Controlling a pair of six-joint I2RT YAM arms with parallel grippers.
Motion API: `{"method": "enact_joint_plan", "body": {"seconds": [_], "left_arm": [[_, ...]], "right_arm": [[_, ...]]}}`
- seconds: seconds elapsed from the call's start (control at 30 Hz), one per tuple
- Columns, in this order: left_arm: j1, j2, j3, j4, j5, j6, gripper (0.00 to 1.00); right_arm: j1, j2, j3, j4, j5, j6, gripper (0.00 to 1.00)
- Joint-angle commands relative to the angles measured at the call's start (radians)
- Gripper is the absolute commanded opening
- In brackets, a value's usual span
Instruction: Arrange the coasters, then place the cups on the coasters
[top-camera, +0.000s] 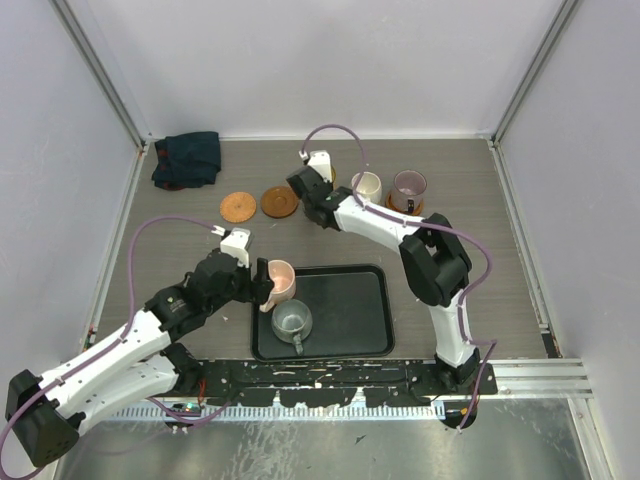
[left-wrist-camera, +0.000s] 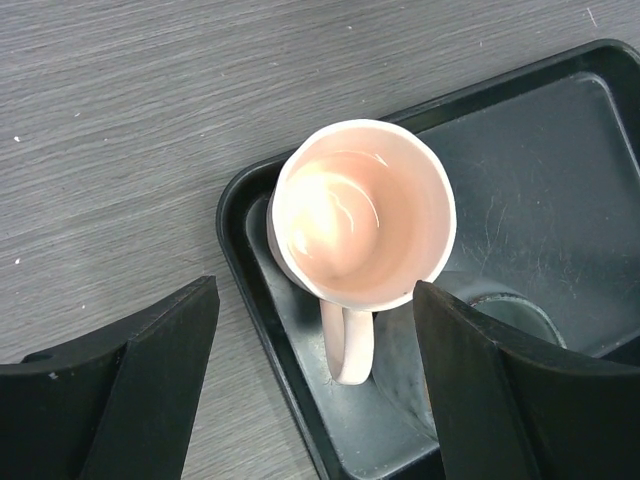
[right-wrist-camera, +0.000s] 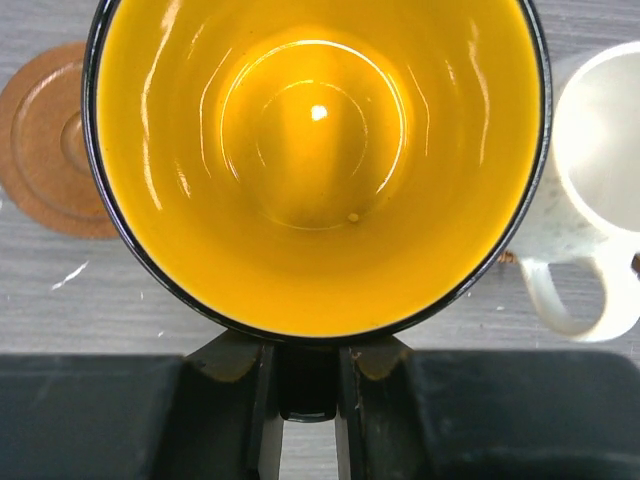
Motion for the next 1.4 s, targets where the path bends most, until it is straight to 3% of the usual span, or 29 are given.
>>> {"method": "enact_joint_plan", "body": {"seconds": [0.0,0.27,1.37], "left_arm": [[0.006,0.004,0.041,0.000,-0.004,0.014,0.80],[0.006,0.035,0.045,0.006,0.006,0.010,0.80],[0.005,0.060,0.027,0.028,0.016,0.002,0.80]], "right_arm": [[-0.050,0.000,0.126,0.025,-0.034,-0.006,0.01],[-0.094,0.038,0.142,0.004,-0.085,0.000,0.01],[-0.075,0.096,0.112,0.046,-0.141,0.021,0.01]]}}
